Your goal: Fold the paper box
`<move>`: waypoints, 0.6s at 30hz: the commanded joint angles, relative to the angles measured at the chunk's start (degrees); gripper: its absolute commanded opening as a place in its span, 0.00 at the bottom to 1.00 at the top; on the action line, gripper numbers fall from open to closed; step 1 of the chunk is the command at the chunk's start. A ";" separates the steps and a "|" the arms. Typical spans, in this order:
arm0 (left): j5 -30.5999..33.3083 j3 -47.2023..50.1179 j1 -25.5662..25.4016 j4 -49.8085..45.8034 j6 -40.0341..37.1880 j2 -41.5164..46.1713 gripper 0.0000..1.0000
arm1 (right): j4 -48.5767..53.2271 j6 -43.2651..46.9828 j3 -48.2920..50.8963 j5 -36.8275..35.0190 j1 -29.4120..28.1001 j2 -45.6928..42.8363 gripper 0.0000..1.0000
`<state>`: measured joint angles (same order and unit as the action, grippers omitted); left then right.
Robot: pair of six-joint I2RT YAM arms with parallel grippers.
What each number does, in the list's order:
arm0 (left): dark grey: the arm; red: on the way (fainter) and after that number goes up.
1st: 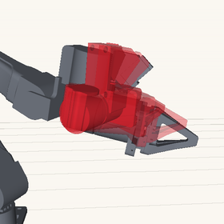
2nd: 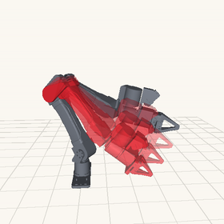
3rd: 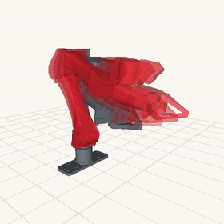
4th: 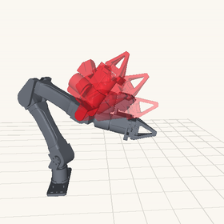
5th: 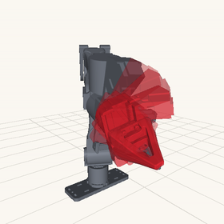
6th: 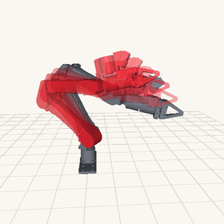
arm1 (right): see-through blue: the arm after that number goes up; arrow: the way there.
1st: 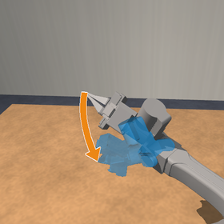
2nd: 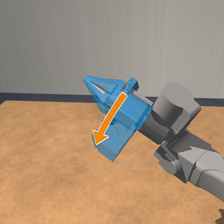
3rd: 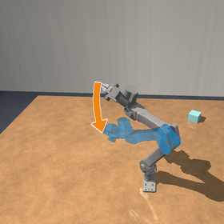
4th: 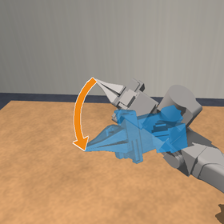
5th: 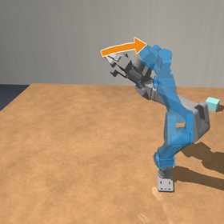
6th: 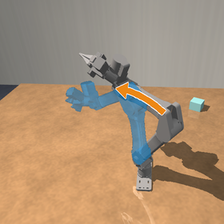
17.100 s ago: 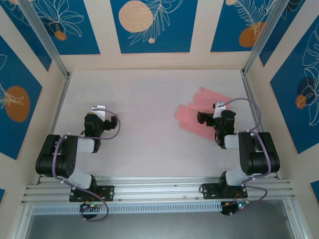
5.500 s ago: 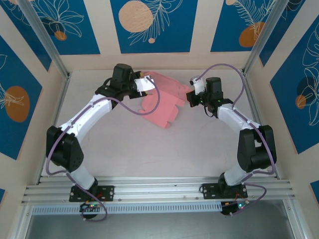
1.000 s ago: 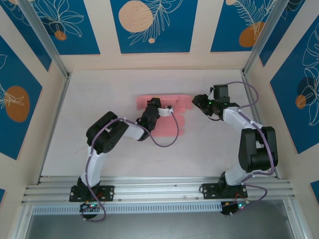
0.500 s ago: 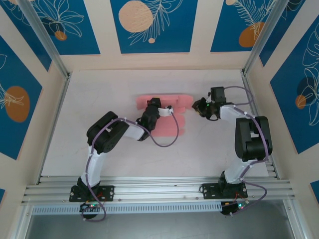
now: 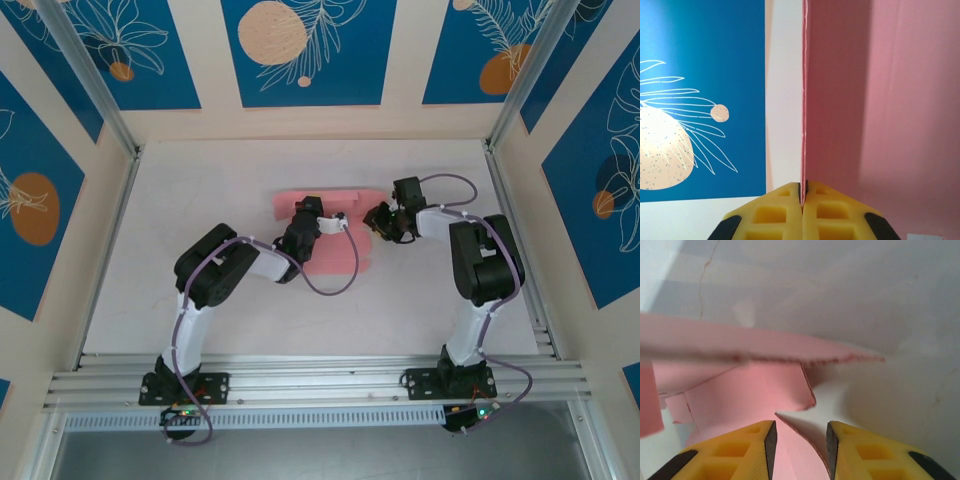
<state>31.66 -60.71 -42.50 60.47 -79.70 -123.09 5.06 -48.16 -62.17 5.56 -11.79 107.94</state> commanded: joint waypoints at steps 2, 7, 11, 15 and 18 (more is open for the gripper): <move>-0.08 -0.68 -0.15 -1.23 -0.20 -1.63 0.00 | 0.72 1.22 -3.73 -1.31 -0.30 2.53 0.34; -0.19 -0.55 -0.22 -1.39 -0.37 -1.72 0.00 | -5.19 1.49 -3.49 2.75 -0.47 2.68 0.33; -0.14 -0.90 -0.31 -1.63 -0.39 -1.98 0.00 | -10.15 0.96 -2.87 6.37 -0.82 1.62 0.33; -0.08 -1.30 -0.43 -1.66 -0.37 -2.16 0.00 | -11.88 -0.66 -3.21 8.41 -1.28 2.46 0.32; -0.14 -1.43 -0.50 -1.76 -0.52 -2.16 0.00 | -11.31 -1.71 -3.57 8.11 -1.82 3.96 0.26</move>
<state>31.68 -61.14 -42.52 60.40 -79.92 -123.31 -4.78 -48.69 -64.93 11.31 -12.73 110.83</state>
